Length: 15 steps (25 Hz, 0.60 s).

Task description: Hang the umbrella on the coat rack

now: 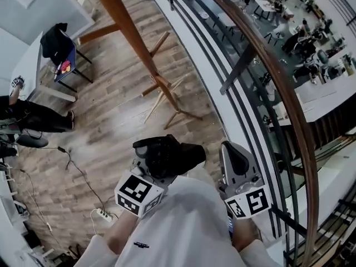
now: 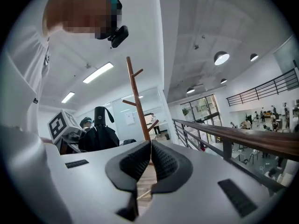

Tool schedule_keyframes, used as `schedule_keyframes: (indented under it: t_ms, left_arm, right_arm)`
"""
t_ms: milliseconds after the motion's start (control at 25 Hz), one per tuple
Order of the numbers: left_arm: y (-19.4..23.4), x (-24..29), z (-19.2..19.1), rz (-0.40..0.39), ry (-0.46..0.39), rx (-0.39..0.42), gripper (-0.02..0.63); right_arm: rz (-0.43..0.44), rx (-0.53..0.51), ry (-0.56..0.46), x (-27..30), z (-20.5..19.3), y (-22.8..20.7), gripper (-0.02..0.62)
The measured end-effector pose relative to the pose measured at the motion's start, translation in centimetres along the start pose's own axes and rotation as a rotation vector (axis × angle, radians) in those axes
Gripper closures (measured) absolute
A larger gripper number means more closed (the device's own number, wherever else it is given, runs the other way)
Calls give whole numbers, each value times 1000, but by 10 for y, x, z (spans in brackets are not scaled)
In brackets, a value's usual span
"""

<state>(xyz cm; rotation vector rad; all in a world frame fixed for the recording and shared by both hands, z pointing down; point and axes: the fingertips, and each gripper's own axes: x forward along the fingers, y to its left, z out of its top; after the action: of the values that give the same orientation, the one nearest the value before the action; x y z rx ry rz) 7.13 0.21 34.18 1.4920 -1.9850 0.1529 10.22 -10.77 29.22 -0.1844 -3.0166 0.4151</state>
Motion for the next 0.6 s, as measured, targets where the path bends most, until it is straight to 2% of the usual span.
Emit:
schedule_keyframes:
  t_ms: [280, 600]
  left_arm:
    - [-3, 13, -4, 95, -29, -30, 359]
    - [2, 22, -11, 157, -38, -41, 359]
  right_arm:
    - [121, -18, 39, -3, -8, -1, 560]
    - [180, 19, 44, 3, -17, -2, 560]
